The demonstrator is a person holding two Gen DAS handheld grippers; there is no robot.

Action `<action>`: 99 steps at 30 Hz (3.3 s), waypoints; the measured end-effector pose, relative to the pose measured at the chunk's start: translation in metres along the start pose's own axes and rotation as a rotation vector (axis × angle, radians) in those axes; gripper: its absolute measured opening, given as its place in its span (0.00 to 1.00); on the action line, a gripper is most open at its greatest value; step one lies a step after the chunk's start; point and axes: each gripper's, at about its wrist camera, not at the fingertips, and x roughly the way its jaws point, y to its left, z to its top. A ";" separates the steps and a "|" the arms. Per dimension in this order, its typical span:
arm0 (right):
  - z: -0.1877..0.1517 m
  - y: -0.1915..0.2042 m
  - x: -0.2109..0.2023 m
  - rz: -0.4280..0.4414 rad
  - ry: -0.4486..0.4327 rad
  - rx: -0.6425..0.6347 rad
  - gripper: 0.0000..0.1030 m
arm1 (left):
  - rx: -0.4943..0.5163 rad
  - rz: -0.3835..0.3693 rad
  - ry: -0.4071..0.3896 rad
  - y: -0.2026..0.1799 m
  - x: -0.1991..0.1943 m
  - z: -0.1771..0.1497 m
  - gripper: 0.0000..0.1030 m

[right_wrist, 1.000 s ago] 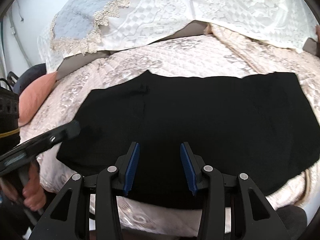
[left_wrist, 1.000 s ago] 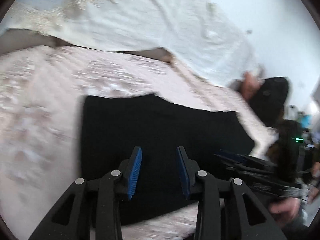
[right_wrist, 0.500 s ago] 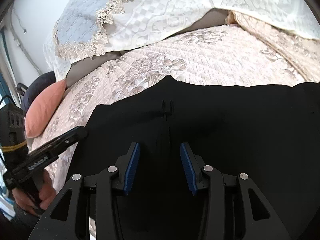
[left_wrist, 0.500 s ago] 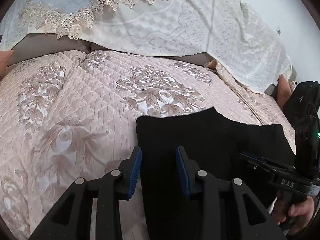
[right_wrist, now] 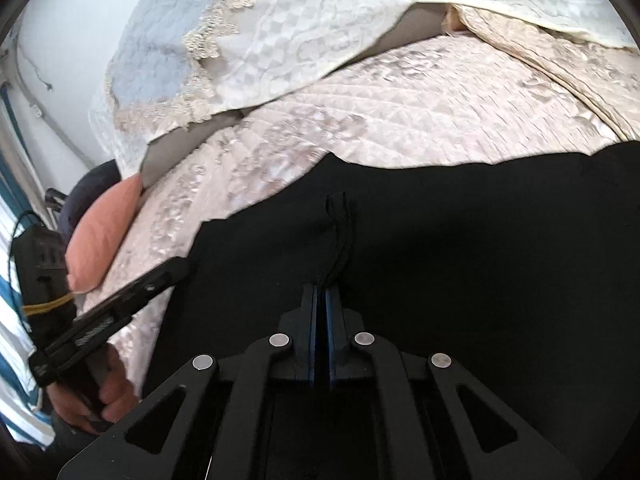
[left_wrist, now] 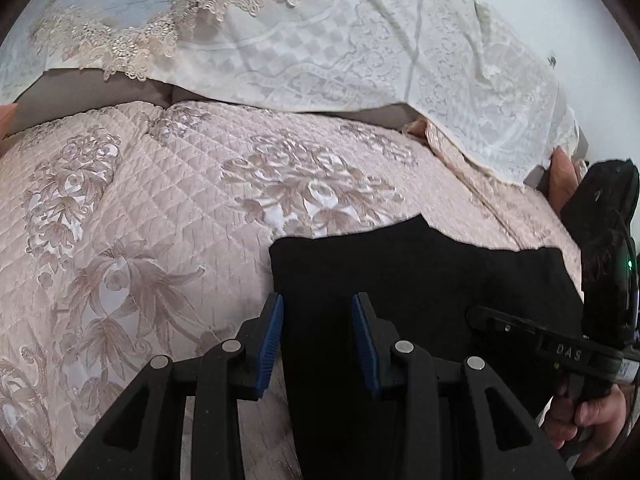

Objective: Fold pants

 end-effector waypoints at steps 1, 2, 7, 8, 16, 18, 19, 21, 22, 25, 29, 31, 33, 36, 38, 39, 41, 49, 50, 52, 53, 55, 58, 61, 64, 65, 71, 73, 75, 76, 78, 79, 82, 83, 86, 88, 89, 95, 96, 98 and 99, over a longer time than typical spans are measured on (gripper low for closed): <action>0.000 0.003 -0.001 -0.010 -0.003 -0.010 0.03 | -0.001 0.003 0.008 0.000 0.001 -0.001 0.37; 0.001 0.007 -0.004 -0.028 -0.003 -0.028 0.03 | -0.004 0.005 0.015 -0.001 0.001 -0.003 0.37; -0.007 0.026 -0.031 -0.104 -0.048 -0.111 0.12 | 0.007 0.000 0.002 -0.007 -0.018 -0.017 0.37; -0.013 0.030 -0.037 -0.095 -0.052 -0.117 0.12 | 0.010 -0.005 0.001 -0.009 -0.023 -0.021 0.37; -0.052 0.036 -0.031 -0.107 0.015 -0.145 0.12 | 0.059 -0.005 0.034 -0.024 -0.027 -0.052 0.37; -0.051 0.037 -0.038 -0.145 0.010 -0.148 0.12 | 0.068 -0.009 0.035 -0.027 -0.034 -0.053 0.37; -0.052 0.039 -0.042 -0.153 0.002 -0.162 0.12 | 0.062 -0.023 0.034 -0.028 -0.037 -0.053 0.37; -0.054 0.040 -0.048 -0.135 -0.003 -0.165 0.12 | 0.067 -0.017 0.027 -0.030 -0.041 -0.054 0.37; -0.055 0.040 -0.049 -0.137 -0.001 -0.163 0.12 | 0.069 -0.010 0.029 -0.030 -0.042 -0.056 0.37; -0.059 0.037 -0.058 -0.148 -0.031 -0.140 0.12 | 0.059 -0.007 0.050 -0.030 -0.040 -0.059 0.37; -0.063 0.031 -0.076 -0.123 -0.073 -0.090 0.20 | 0.076 0.000 0.061 -0.036 -0.040 -0.057 0.37; -0.061 0.028 -0.083 -0.127 -0.093 -0.075 0.26 | 0.082 -0.002 0.062 -0.039 -0.041 -0.055 0.37; -0.058 0.025 -0.088 -0.127 -0.112 -0.059 0.30 | 0.091 0.006 0.057 -0.042 -0.041 -0.053 0.37; -0.055 0.021 -0.093 -0.122 -0.126 -0.042 0.31 | 0.083 0.008 0.067 -0.044 -0.039 -0.051 0.37; -0.055 0.020 -0.095 -0.134 -0.137 -0.045 0.31 | 0.084 0.015 0.076 -0.044 -0.037 -0.051 0.37; -0.055 0.019 -0.097 -0.134 -0.142 -0.044 0.31 | 0.087 0.018 0.080 -0.045 -0.035 -0.050 0.37; -0.055 0.017 -0.100 -0.134 -0.147 -0.039 0.31 | 0.092 0.020 0.082 -0.045 -0.034 -0.049 0.37; -0.052 0.002 -0.111 -0.155 -0.181 0.000 0.31 | 0.096 0.028 0.071 -0.047 -0.032 -0.042 0.37; -0.050 0.001 -0.113 -0.161 -0.189 0.007 0.32 | 0.096 0.026 0.068 -0.047 -0.032 -0.042 0.37; -0.048 -0.004 -0.118 -0.169 -0.209 0.019 0.44 | 0.099 0.024 0.060 -0.049 -0.035 -0.041 0.37; -0.047 -0.007 -0.122 -0.178 -0.224 0.031 0.46 | 0.102 0.024 0.054 -0.050 -0.036 -0.040 0.37; -0.046 -0.013 -0.128 -0.195 -0.238 0.046 0.47 | 0.104 0.024 0.043 -0.051 -0.039 -0.039 0.37; -0.044 -0.023 -0.139 -0.224 -0.272 0.078 0.47 | 0.105 0.033 0.032 -0.049 -0.041 -0.036 0.37; -0.042 -0.040 -0.154 -0.249 -0.308 0.131 0.47 | 0.104 0.048 0.022 -0.047 -0.042 -0.032 0.37; -0.045 -0.055 -0.167 -0.278 -0.333 0.165 0.47 | 0.104 0.067 0.006 -0.046 -0.044 -0.027 0.37; -0.047 -0.060 -0.171 -0.280 -0.340 0.175 0.47 | 0.104 0.068 -0.002 -0.046 -0.045 -0.025 0.37; -0.060 -0.092 -0.185 -0.310 -0.354 0.275 0.47 | 0.125 0.075 -0.019 -0.053 -0.051 -0.022 0.37; -0.061 -0.097 -0.187 -0.320 -0.356 0.291 0.47 | 0.134 0.077 -0.011 -0.058 -0.050 -0.023 0.37; -0.063 -0.101 -0.189 -0.324 -0.359 0.306 0.47 | 0.142 0.072 -0.002 -0.063 -0.048 -0.024 0.37; -0.064 -0.104 -0.191 -0.328 -0.361 0.316 0.47 | 0.145 0.064 0.002 -0.064 -0.047 -0.025 0.37; -0.065 -0.110 -0.193 -0.340 -0.361 0.338 0.47 | 0.151 0.053 0.006 -0.069 -0.046 -0.026 0.37; -0.065 -0.114 -0.194 -0.341 -0.362 0.353 0.47 | 0.155 0.050 0.008 -0.071 -0.045 -0.027 0.37; -0.069 -0.131 -0.194 -0.346 -0.336 0.428 0.51 | 0.169 0.043 0.015 -0.076 -0.043 -0.029 0.37; -0.070 -0.137 -0.193 -0.332 -0.334 0.457 0.52 | 0.172 0.043 0.017 -0.076 -0.042 -0.029 0.37; -0.074 -0.151 -0.192 -0.270 -0.331 0.527 0.57 | 0.173 0.047 0.021 -0.077 -0.041 -0.030 0.37; -0.074 -0.159 -0.191 -0.222 -0.340 0.572 0.57 | 0.170 0.049 0.023 -0.076 -0.041 -0.030 0.37; -0.073 -0.161 -0.191 -0.207 -0.347 0.586 0.57 | 0.169 0.050 0.024 -0.076 -0.040 -0.030 0.37; -0.069 -0.171 -0.187 -0.127 -0.387 0.678 0.64 | 0.164 0.048 0.046 -0.075 -0.034 -0.030 0.37; -0.069 -0.173 -0.186 -0.124 -0.392 0.686 0.65 | 0.167 0.048 0.050 -0.076 -0.032 -0.030 0.37; -0.069 -0.177 -0.183 -0.110 -0.404 0.705 0.65 | 0.174 0.048 0.052 -0.078 -0.030 -0.030 0.37; -0.069 -0.180 -0.183 -0.101 -0.413 0.723 0.65 | 0.175 0.046 0.052 -0.079 -0.029 -0.029 0.37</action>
